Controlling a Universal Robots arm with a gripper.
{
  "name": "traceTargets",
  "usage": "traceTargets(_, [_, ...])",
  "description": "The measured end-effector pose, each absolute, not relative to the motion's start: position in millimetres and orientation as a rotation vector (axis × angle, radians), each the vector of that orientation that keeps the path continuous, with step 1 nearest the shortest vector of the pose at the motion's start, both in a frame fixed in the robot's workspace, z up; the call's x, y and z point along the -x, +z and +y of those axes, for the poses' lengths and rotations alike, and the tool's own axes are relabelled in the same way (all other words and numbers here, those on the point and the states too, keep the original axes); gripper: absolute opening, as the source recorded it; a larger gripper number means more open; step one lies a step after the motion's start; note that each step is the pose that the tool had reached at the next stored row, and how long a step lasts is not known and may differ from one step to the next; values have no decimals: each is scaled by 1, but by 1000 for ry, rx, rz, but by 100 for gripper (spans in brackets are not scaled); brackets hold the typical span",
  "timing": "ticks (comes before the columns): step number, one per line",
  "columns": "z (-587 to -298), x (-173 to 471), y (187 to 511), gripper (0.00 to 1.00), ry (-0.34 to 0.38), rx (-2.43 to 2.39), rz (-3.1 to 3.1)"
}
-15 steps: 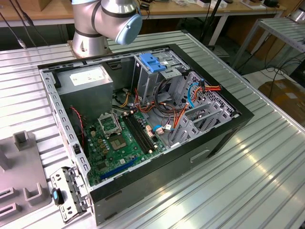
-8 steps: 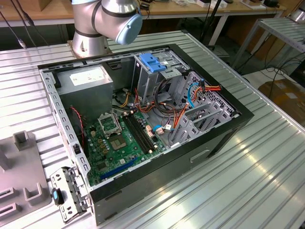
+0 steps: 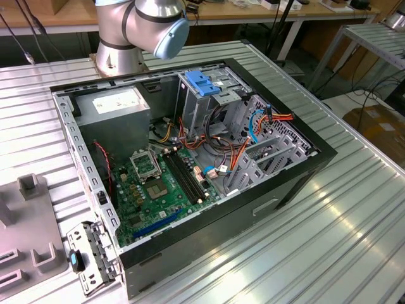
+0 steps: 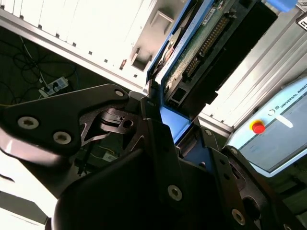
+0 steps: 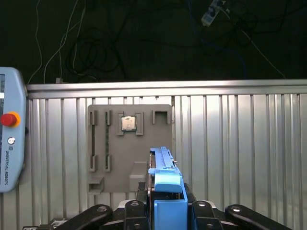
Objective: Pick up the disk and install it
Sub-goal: 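Pick up the disk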
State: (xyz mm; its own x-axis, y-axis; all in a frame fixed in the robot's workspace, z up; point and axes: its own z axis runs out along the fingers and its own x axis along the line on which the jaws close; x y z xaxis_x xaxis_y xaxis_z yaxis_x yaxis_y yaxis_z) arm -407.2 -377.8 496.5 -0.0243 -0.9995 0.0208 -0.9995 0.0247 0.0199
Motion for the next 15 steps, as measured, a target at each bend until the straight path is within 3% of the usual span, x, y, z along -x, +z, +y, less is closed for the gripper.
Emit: traceTargets(15, [-378, 392, 497, 37, 0, -2174, -2228])
